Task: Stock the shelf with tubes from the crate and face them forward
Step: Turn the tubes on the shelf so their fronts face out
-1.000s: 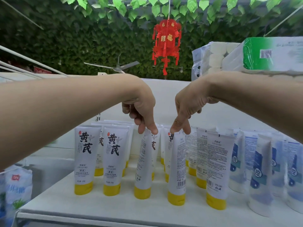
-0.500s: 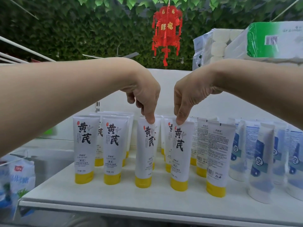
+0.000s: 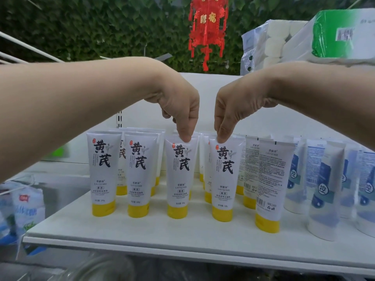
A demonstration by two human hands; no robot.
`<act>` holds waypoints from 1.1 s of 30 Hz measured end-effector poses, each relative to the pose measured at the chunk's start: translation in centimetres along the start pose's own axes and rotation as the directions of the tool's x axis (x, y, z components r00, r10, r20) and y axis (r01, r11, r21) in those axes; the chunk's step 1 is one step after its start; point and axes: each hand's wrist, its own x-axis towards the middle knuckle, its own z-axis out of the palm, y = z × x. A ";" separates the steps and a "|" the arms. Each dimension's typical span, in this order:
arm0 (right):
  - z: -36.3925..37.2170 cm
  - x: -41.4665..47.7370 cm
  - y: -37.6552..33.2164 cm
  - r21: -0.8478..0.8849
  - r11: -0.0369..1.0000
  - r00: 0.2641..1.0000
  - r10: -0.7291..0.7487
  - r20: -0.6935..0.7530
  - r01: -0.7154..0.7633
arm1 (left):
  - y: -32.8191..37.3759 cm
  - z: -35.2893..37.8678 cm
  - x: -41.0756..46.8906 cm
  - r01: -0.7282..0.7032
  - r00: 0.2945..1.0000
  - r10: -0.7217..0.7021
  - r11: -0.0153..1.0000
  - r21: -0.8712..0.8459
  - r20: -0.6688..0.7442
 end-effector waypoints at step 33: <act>-0.5 0.9 -0.6 -0.053 0.998 0.996 0.026 0.082 -0.022 | -0.8 0.0 0.1 -0.056 0.998 0.054 0.997 -0.052 -0.037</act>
